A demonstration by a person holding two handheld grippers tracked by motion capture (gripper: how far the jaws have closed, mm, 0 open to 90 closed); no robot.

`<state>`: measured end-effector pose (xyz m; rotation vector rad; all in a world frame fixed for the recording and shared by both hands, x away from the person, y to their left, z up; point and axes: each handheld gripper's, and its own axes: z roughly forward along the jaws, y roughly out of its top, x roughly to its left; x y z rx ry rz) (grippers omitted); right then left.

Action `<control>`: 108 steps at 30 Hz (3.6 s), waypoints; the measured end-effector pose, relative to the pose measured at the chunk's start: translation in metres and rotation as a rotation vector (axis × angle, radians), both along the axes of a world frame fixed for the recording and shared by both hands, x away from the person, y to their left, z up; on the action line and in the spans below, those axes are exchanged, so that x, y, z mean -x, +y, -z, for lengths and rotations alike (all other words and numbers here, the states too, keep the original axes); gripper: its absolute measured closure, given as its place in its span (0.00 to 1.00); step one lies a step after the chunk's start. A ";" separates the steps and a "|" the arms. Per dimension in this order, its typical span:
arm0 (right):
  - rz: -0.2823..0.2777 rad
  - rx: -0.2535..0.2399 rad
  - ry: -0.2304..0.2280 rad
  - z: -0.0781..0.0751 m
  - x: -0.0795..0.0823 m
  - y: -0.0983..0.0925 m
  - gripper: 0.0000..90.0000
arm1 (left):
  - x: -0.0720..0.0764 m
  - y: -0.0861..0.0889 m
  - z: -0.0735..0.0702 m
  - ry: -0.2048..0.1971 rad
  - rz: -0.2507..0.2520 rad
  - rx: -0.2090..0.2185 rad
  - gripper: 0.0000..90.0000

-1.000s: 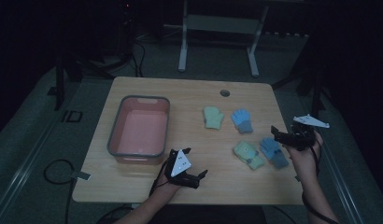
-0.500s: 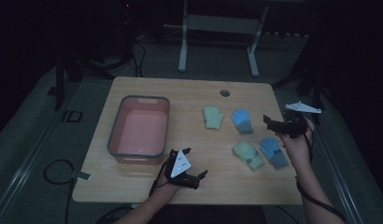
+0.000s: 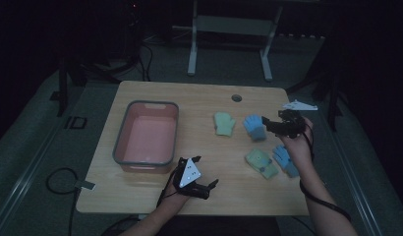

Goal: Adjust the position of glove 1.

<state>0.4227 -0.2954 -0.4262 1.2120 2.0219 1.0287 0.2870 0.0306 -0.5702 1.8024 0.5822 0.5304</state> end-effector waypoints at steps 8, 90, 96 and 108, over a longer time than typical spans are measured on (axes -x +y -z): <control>-0.043 0.002 0.016 0.004 -0.011 0.022 0.33 | 0.000 0.000 0.000 0.001 0.003 0.001 0.02; -0.105 0.095 0.269 0.095 -0.099 0.116 0.95 | 0.000 -0.001 0.000 0.003 0.000 -0.007 0.02; -0.103 0.056 0.261 0.081 -0.084 0.107 0.95 | 0.000 -0.001 0.000 0.001 0.001 -0.007 0.02; -0.166 0.001 0.175 0.019 -0.006 0.095 0.95 | 0.000 -0.002 0.000 0.000 -0.006 -0.006 0.02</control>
